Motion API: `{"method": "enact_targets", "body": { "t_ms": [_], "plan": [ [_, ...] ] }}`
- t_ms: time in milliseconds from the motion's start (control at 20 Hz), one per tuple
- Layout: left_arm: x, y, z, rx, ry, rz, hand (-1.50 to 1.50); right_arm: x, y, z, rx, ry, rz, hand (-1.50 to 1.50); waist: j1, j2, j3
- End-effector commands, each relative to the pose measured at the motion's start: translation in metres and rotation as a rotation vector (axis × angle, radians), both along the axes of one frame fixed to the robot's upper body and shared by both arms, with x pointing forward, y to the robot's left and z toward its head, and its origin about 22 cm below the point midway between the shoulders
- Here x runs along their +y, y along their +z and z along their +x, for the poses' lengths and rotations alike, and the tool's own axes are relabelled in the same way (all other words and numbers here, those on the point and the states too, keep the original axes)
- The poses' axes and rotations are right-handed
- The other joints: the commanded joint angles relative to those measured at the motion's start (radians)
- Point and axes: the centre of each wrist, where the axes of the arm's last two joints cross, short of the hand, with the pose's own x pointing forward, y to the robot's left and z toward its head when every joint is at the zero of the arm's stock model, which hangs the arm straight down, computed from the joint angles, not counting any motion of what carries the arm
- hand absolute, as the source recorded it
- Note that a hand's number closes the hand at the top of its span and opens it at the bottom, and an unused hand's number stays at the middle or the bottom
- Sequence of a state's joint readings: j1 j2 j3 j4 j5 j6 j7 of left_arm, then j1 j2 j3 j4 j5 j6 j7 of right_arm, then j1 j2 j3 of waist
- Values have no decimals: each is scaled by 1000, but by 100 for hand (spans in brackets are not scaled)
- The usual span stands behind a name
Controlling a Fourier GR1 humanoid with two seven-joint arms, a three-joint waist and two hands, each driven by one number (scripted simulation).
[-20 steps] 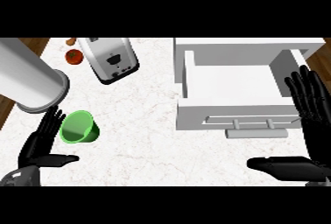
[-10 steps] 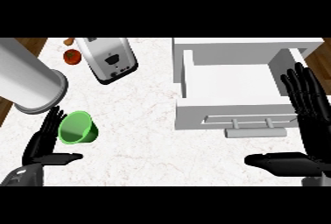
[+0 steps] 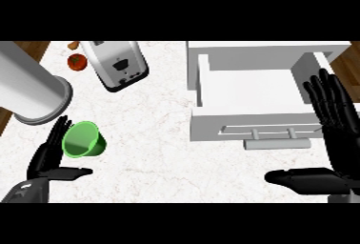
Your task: Pick up the cup, place it into the drawer and close the drawer
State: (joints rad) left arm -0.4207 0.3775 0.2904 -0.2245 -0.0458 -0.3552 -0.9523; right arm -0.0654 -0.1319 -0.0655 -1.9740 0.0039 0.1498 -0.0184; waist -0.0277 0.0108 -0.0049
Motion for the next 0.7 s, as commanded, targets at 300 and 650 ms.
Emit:
{"method": "enact_targets", "body": {
  "t_ms": [300, 650],
  "plan": [
    [-23, -3, 14, -106, -106, -186, -150, -6, 4, 5, 4, -2, 3, -150, -5, 3, -1],
    [-43, 0, 29, -140, -170, -268, -150, -2, -10, 13, 21, 1, 2, -150, -2, 7, -1]
  ]
}}
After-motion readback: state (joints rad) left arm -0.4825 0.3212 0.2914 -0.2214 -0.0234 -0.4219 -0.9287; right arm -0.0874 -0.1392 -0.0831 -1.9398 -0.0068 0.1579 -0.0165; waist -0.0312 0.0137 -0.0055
